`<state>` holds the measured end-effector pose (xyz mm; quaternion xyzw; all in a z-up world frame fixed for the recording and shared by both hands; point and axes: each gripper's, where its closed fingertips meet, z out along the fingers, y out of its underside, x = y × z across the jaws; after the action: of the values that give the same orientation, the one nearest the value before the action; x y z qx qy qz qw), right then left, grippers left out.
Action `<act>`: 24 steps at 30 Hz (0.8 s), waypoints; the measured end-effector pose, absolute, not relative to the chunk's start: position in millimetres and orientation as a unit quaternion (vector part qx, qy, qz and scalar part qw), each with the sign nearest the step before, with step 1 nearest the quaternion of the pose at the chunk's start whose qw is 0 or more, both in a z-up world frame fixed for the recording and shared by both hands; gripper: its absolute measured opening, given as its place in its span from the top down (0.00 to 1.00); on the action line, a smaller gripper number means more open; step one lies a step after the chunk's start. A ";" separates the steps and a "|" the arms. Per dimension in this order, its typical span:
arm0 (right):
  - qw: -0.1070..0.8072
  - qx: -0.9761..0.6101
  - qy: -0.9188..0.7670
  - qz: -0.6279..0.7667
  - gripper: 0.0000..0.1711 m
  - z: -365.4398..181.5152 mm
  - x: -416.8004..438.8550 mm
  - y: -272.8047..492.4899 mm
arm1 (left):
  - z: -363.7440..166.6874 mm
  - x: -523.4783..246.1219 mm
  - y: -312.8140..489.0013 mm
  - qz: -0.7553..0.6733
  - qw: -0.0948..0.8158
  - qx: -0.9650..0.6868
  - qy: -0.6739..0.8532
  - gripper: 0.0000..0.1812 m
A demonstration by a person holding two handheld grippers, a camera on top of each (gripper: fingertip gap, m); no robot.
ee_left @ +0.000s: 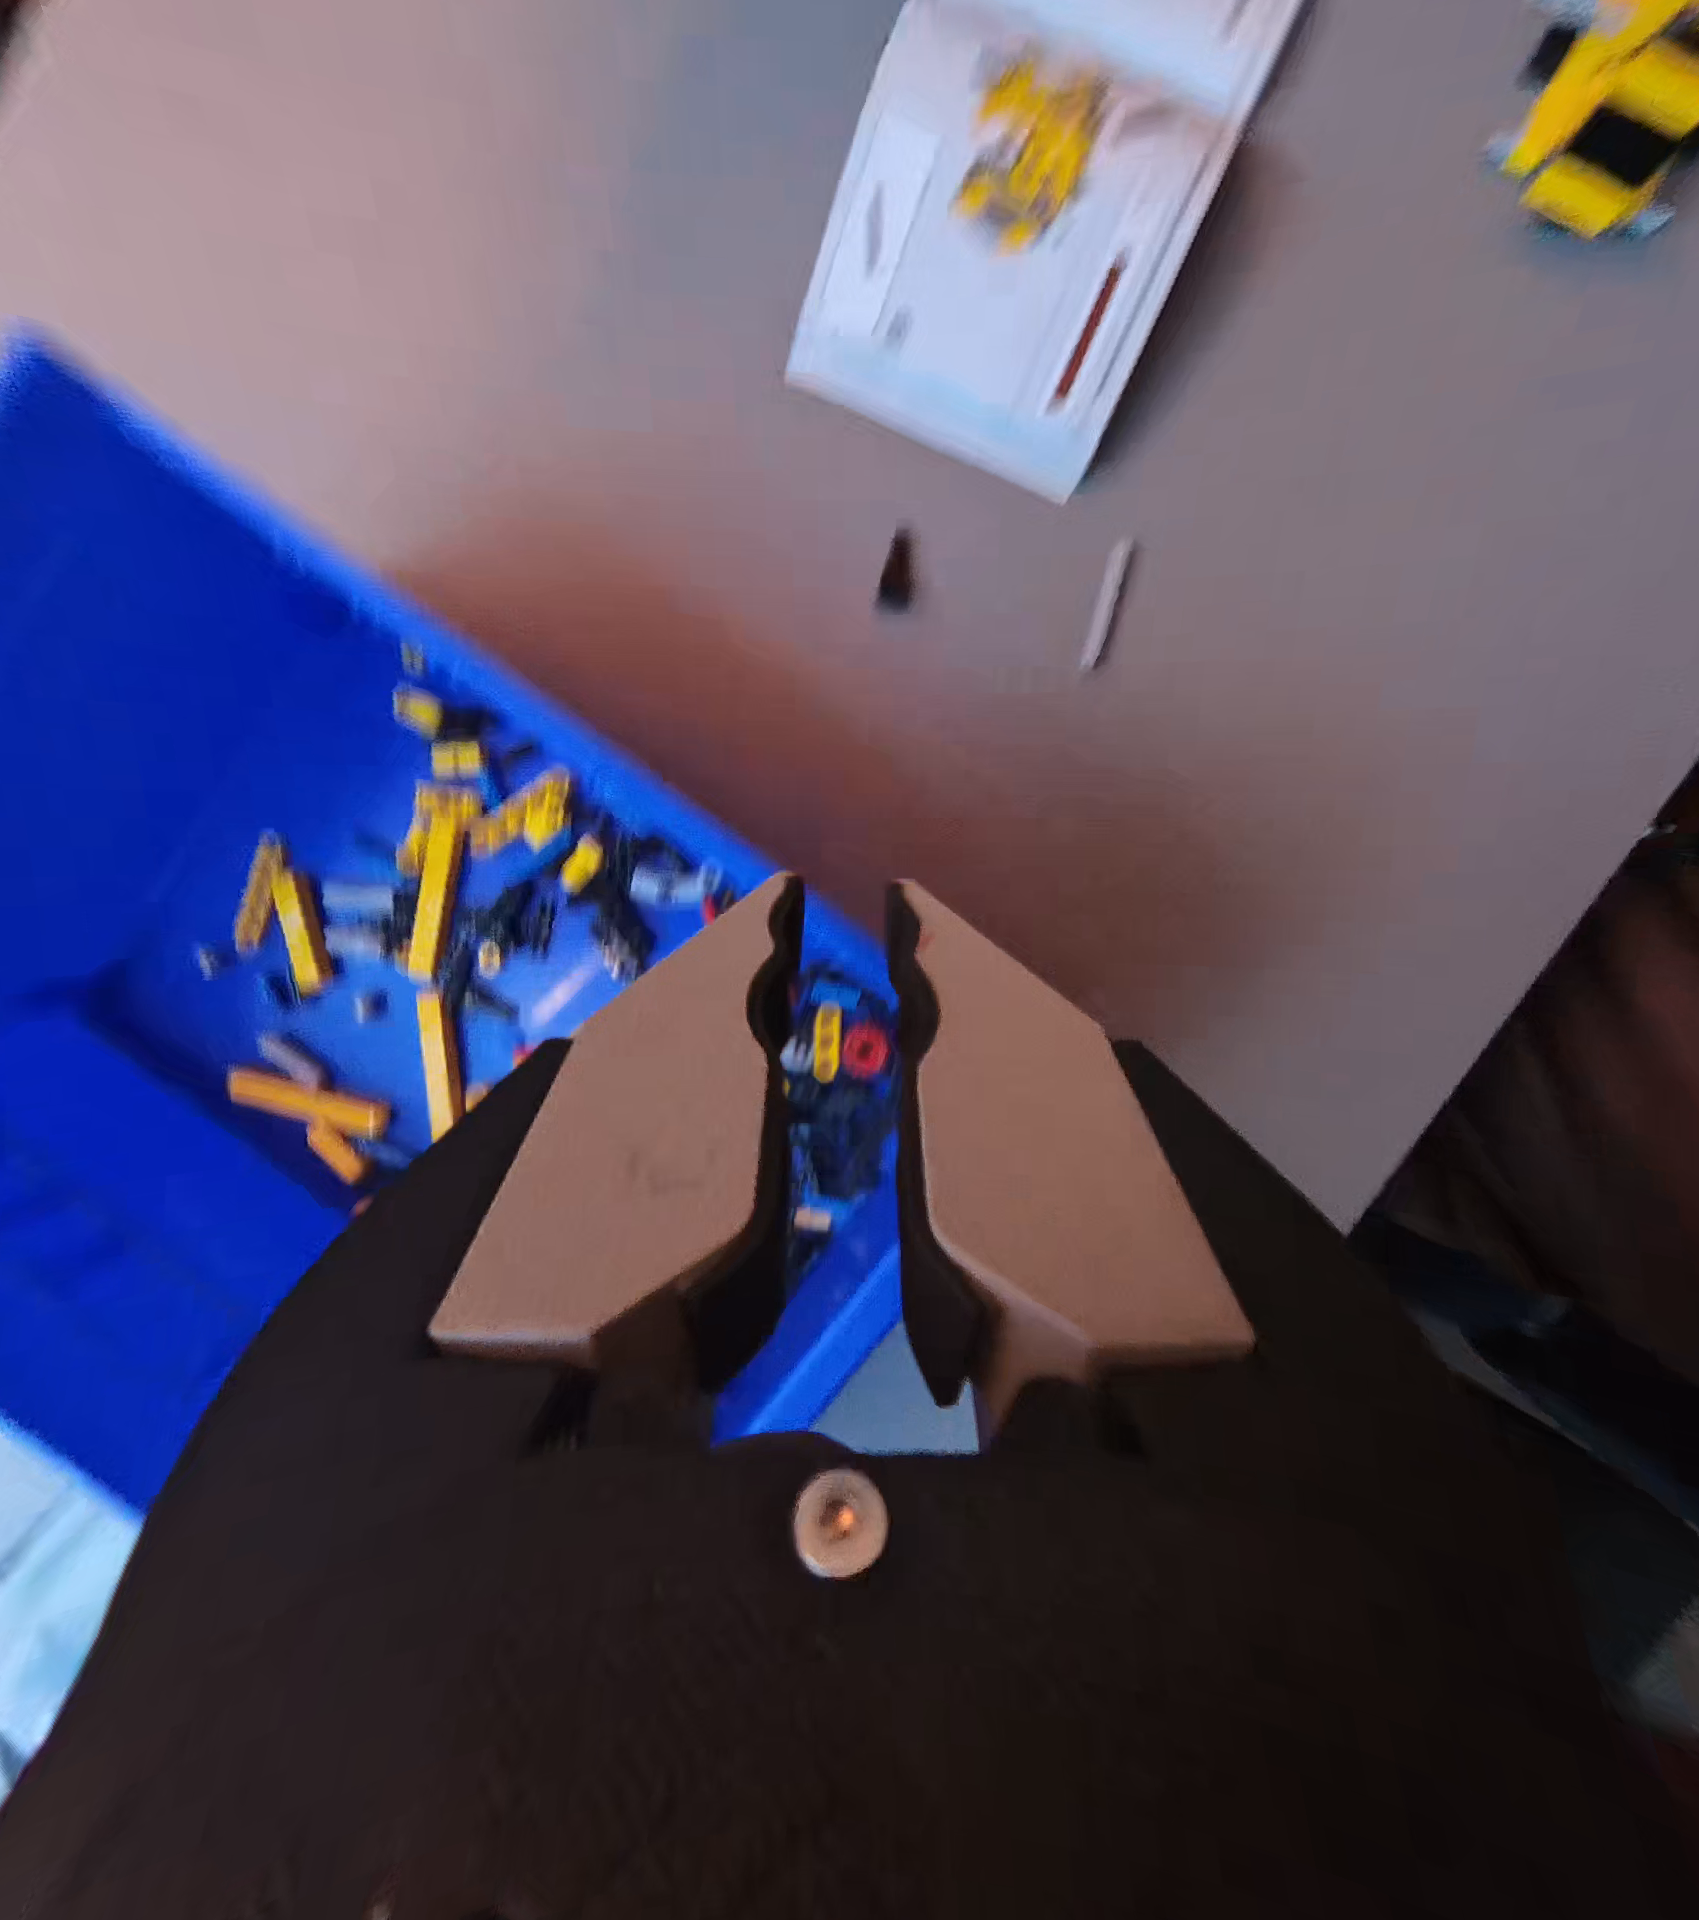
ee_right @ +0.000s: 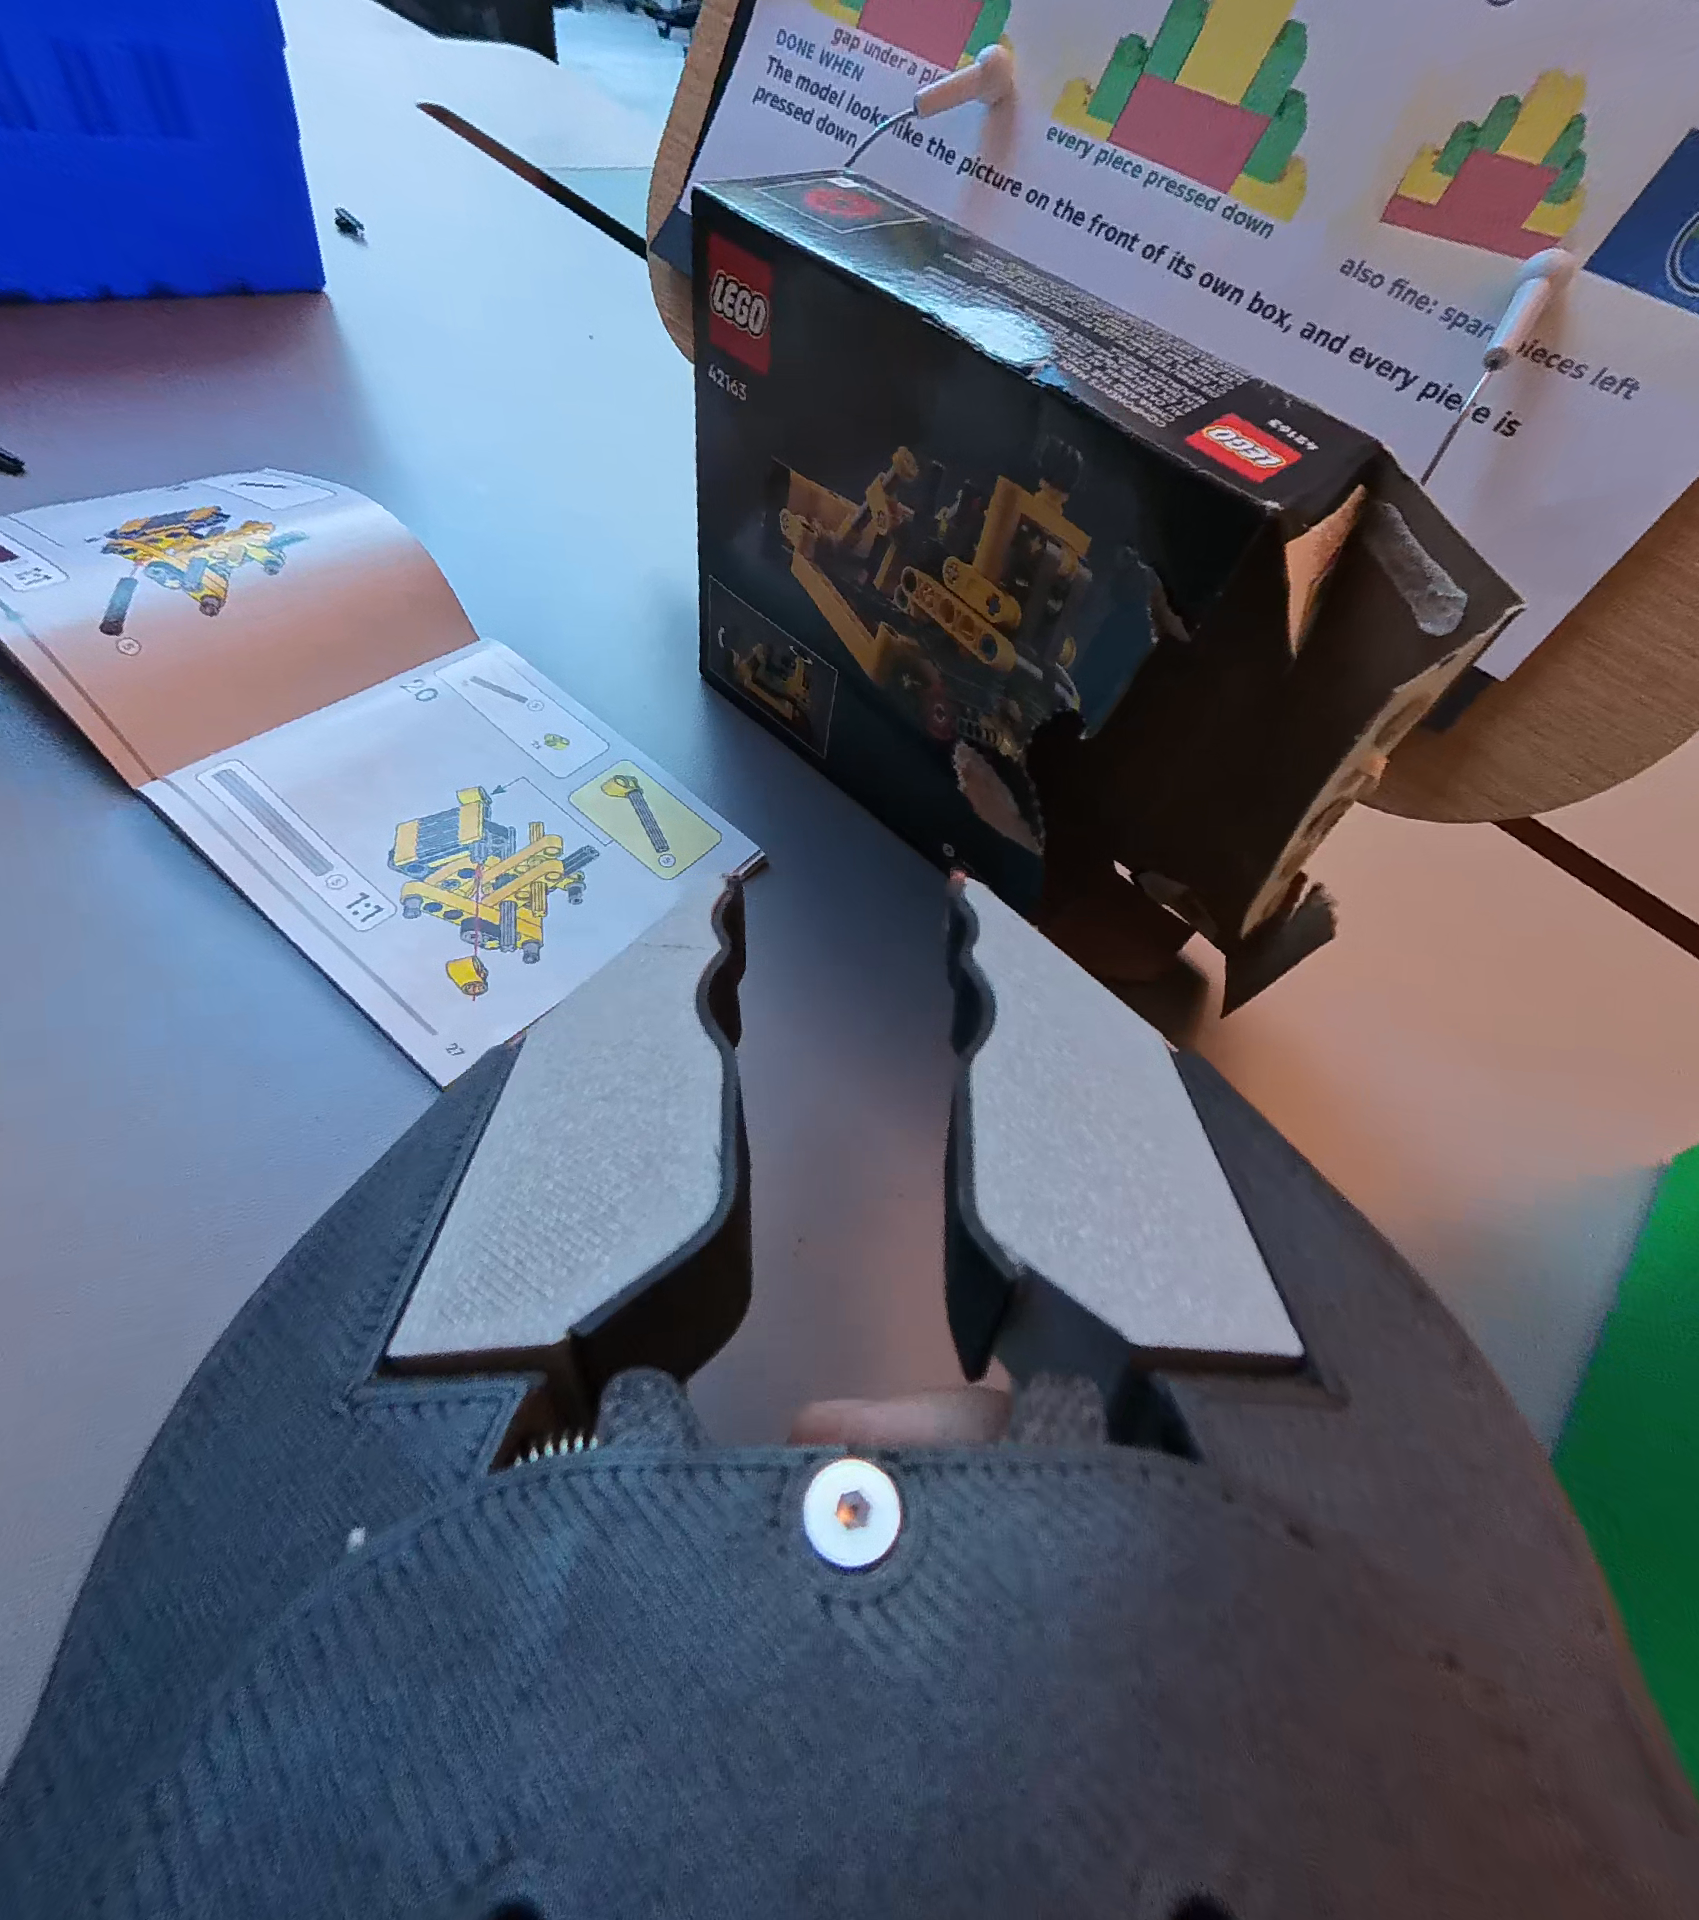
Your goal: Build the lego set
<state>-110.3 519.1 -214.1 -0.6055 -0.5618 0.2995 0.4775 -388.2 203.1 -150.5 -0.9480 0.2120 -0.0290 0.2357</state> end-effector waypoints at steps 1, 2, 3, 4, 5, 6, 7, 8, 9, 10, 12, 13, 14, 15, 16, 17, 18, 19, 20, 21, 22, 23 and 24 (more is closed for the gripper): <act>0.478 -0.607 -0.560 0.298 0.79 -214.3 -110.1 520.1 | -162.0 -405.5 196.1 -0.033 0.211 -0.958 0.190 0.93; 0.478 -0.610 -0.559 0.296 0.79 -214.7 -109.9 521.4 | -175.4 -420.7 191.0 -0.038 0.189 -0.966 0.170 0.93; 0.479 -0.612 -0.557 0.294 0.79 -214.9 -109.6 522.7 | -190.1 -430.4 185.6 -0.049 0.166 -0.972 0.158 0.96; 0.479 -0.614 -0.554 0.293 0.79 -215.1 -109.3 524.0 | -204.4 -435.0 179.8 -0.067 0.144 -0.975 0.155 0.98; 0.480 -0.617 -0.552 0.291 0.79 -215.2 -109.0 525.5 | -216.7 -438.1 175.5 -0.081 0.126 -0.977 0.155 0.97; 0.481 -0.619 -0.549 0.289 0.79 -215.3 -108.6 526.8 | -226.5 -443.1 173.0 -0.083 0.113 -0.978 0.155 0.96; 0.482 -0.621 -0.547 0.288 0.79 -215.3 -108.2 528.1 | -234.0 -451.3 172.2 -0.071 0.105 -0.980 0.155 0.96; 0.483 -0.624 -0.545 0.285 0.79 -215.5 -107.7 529.5 | -239.7 -461.8 172.4 -0.053 0.099 -0.982 0.152 0.95; 0.484 -0.626 -0.543 0.282 0.79 -215.8 -107.3 530.8 | -243.8 -472.5 173.6 -0.035 0.094 -0.985 0.143 0.93; 0.485 -0.627 -0.542 0.280 0.79 -216.0 -107.0 531.6 | -247.2 -478.0 174.8 -0.034 0.089 -0.987 0.131 0.92; 0.485 -0.629 -0.541 0.276 0.79 -216.6 -106.8 532.6 | -252.5 -474.8 176.4 -0.062 0.084 -0.988 0.118 0.92; 0.486 -0.629 -0.541 0.275 0.79 -216.6 -106.8 532.7 | -254.9 -473.9 177.3 -0.066 0.082 -0.988 0.116 0.92; 0.486 -0.629 -0.542 0.274 0.79 -216.8 -106.9 532.6 | -255.5 -473.2 179.1 -0.067 0.085 -0.987 0.116 0.97; 0.486 -0.629 -0.542 0.273 0.79 -217.0 -106.9 532.5 | -256.8 -473.0 178.9 -0.067 0.080 -0.988 0.113 0.96; 0.486 -0.628 -0.543 0.273 0.79 -216.9 -107.0 532.2 | -258.7 -472.5 177.5 -0.067 0.072 -0.989 0.111 0.97; 0.486 -0.628 -0.544 0.273 0.79 -216.9 -107.0 532.0 | -261.3 -472.8 175.6 -0.063 0.062 -0.990 0.108 0.95; 0.486 -0.627 -0.544 0.274 0.79 -216.9 -107.1 531.5 | -261.2 -469.7 175.7 -0.071 0.061 -0.990 0.104 0.95; 0.486 -0.625 -0.545 0.275 0.79 -216.6 -107.2 531.0 | -261.5 -467.2 174.4 -0.078 0.056 -0.990 0.099 0.91; 0.486 -0.624 -0.547 0.275 0.79 -216.5 -107.3 530.4 | -262.3 -467.0 173.7 -0.075 0.052 -0.991 0.097 0.91; 0.485 -0.623 -0.548 0.276 0.79 -216.7 -107.5 529.8 | -262.5 -467.0 175.1 -0.071 0.055 -0.991 0.096 0.90; 0.484 -0.622 -0.549 0.277 0.79 -216.7 -107.7 529.4 | -262.5 -466.2 176.1 -0.072 0.056 -0.991 0.094 0.91; 0.484 -0.622 -0.550 0.277 0.80 -216.9 -107.9 529.0 | -262.5 -465.9 176.7 -0.073 0.056 -0.992 0.090 0.91; 0.483 -0.622 -0.551 0.277 0.80 -217.1 -108.0 528.6 | -262.4 -465.2 177.3 -0.077 0.056 -0.992 0.087 0.94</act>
<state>-108.0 528.6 -217.1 -0.6216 -0.5511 0.2773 0.4827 -465.2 177.3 -262.4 -0.9916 0.0872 -0.0772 0.0556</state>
